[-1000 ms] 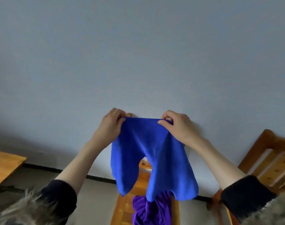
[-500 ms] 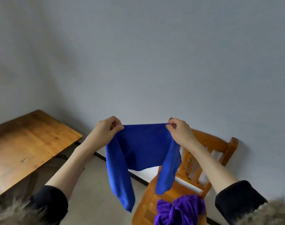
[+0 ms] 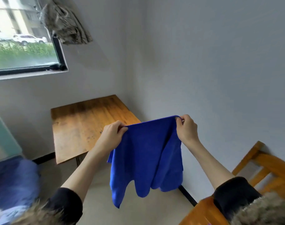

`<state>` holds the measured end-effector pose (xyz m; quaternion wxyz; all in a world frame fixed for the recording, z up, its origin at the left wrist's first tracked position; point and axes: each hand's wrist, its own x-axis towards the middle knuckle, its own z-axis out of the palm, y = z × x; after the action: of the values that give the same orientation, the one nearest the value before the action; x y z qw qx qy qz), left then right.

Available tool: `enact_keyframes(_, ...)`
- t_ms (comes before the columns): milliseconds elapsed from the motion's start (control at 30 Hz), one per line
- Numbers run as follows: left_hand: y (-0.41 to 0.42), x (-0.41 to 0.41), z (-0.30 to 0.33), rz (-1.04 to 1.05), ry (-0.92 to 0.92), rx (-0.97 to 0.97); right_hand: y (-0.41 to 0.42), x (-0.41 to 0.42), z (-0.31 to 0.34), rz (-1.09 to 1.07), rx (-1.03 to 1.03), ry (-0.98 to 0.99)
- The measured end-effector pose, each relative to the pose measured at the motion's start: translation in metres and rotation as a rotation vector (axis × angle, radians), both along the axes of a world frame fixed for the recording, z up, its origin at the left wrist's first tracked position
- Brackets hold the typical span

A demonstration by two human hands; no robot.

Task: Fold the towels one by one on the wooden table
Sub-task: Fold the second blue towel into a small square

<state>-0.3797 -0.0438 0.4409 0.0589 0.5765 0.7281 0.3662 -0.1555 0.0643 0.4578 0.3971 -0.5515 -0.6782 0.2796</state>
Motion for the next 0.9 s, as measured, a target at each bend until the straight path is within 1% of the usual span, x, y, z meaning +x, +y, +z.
enact_keyframes(67,-0.012,-0.033,0.004,0.040,-0.009,0.012,0.001,-0.037,-0.003,0.006,-0.024,0.022)
enact_keyframes(167,-0.036,-0.090,0.008,0.054,-0.056,0.013,0.002,-0.095,-0.008,0.041,-0.031,-0.020)
enact_keyframes(233,-0.050,-0.129,0.007,0.028,-0.074,-0.041,0.003,-0.134,-0.011,0.067,0.034,-0.088)
enact_keyframes(300,-0.062,-0.167,-0.002,0.004,-0.038,-0.117,0.003,-0.171,-0.013,0.088,0.116,-0.158)
enact_keyframes(400,-0.081,-0.215,-0.023,0.081,-0.013,-0.215,0.001,-0.216,-0.018,0.113,0.201,-0.249)
enact_keyframes(500,-0.089,-0.254,-0.034,0.232,-0.033,-0.158,0.005,-0.251,-0.023,0.118,0.285,-0.299)
enact_keyframes(600,-0.090,-0.283,-0.039,0.354,-0.058,-0.085,0.014,-0.277,-0.029,0.120,0.384,-0.279)
enact_keyframes(700,-0.084,-0.307,-0.051,0.392,-0.075,-0.092,0.028,-0.301,-0.038,0.157,0.403,-0.269)
enact_keyframes(800,-0.068,-0.330,-0.066,0.416,-0.072,-0.104,0.052,-0.325,-0.053,0.186,0.422,-0.312)
enact_keyframes(900,-0.047,-0.355,-0.079,0.462,-0.084,-0.085,0.084,-0.348,-0.071,0.232,0.493,-0.363)
